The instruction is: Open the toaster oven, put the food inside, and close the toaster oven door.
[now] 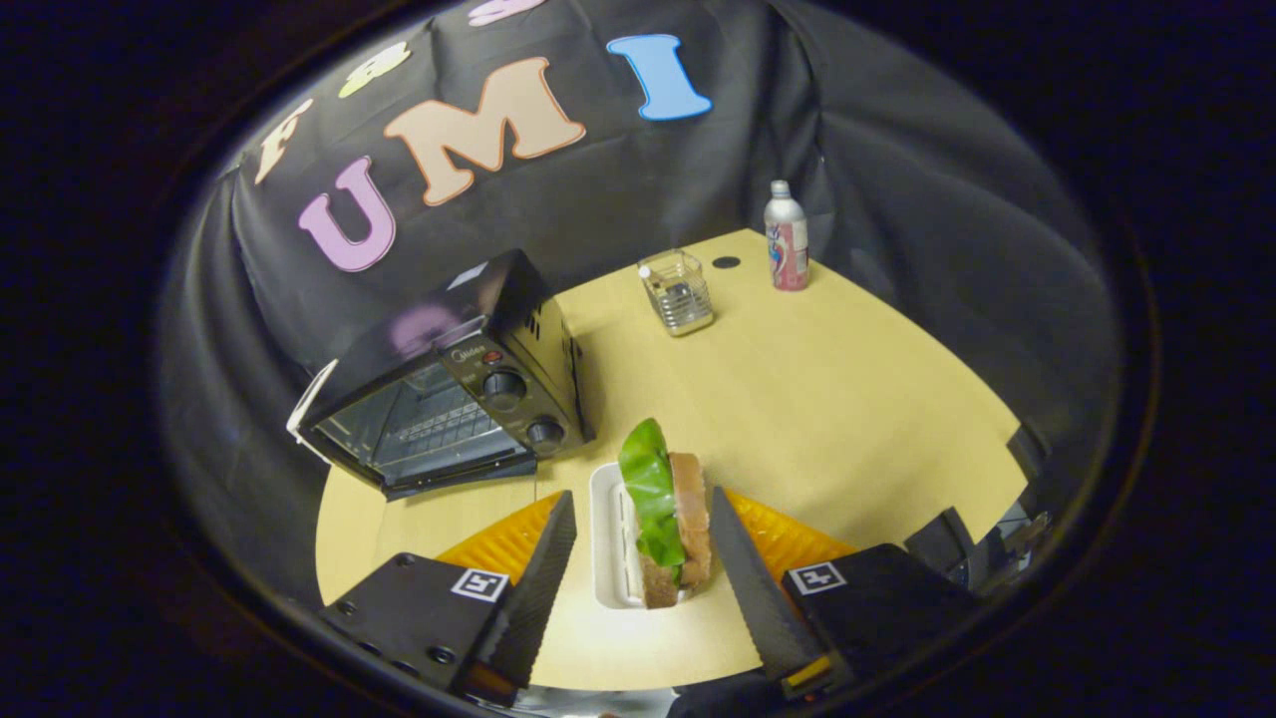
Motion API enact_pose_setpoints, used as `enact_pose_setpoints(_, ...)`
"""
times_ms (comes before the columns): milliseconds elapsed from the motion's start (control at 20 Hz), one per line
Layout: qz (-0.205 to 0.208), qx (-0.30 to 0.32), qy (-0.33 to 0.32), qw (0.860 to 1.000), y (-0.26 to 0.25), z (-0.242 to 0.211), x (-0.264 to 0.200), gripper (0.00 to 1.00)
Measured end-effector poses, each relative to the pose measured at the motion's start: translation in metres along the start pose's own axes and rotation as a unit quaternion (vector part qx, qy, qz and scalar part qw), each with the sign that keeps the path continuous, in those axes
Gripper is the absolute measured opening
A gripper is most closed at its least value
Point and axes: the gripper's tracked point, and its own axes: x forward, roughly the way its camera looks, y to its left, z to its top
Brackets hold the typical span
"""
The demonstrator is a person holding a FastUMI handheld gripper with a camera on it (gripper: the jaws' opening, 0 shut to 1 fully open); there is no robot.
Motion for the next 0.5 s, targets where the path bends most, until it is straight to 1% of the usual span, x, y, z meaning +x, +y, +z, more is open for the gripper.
enact_pose_setpoints(200, 0.006, 0.001, 0.028, 1.000, -0.004, -0.017, 0.009, 0.86)
enact_pose_setpoints(350, 0.014, 0.013, 0.044, 0.999, -0.003, -0.024, 0.019, 0.86)
enact_pose_setpoints(400, 0.018, 0.017, 0.049, 0.998, -0.002, -0.027, 0.021, 0.79)
enact_pose_setpoints(500, 0.014, 0.020, 0.056, 0.998, -0.006, -0.030, 0.026, 0.66)
